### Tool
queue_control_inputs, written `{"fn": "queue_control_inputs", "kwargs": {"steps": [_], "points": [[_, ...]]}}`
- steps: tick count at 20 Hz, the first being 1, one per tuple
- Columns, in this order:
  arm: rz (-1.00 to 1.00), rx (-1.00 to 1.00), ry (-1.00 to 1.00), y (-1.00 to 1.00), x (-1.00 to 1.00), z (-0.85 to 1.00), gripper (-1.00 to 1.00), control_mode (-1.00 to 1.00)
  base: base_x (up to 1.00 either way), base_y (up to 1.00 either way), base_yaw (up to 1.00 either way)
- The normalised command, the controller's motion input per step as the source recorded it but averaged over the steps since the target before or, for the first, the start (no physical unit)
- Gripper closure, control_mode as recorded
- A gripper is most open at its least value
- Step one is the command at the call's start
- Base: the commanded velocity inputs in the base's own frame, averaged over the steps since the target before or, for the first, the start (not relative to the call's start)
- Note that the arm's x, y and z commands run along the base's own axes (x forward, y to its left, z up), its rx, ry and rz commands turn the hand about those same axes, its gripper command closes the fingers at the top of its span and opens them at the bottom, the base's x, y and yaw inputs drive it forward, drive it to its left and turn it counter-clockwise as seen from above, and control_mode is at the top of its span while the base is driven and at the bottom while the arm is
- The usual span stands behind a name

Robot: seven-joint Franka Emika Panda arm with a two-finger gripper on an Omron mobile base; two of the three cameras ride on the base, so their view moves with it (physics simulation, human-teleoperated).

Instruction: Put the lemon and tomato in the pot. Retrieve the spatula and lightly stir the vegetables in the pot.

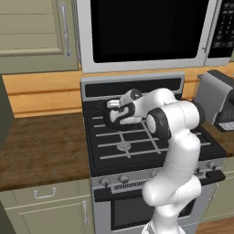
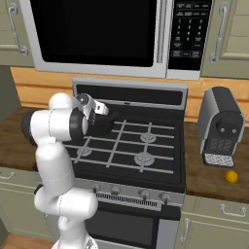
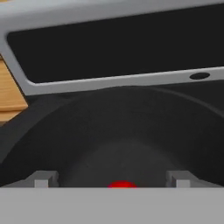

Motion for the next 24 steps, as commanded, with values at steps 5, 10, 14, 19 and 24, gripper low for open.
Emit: {"fn": "queue_control_inputs", "kwargs": {"steps": [5, 10, 14, 19, 24], "points": [[0.00, 0.04, -0.06, -0.09, -0.96, 0.85, -1.00, -1.00, 0.00, 0.00, 0.00], [-0.01, 0.11, 0.03, -0.33, -1.00, 1.00, -1.00, -1.00, 0.00, 0.00, 0.00], [-0.09, 0.09, 0.26, -0.75, -0.82, 0.95, -1.00, -1.00, 0.00, 0.00, 0.00], [-0.22, 0.00, 0.40, -1.00, -0.40, 0.12, -1.00, -1.00, 0.00, 0.00, 0.00], [-0.27, 0.00, 0.42, -1.00, -0.20, -0.32, -1.00, -1.00, 0.00, 0.00, 0.00]]}}
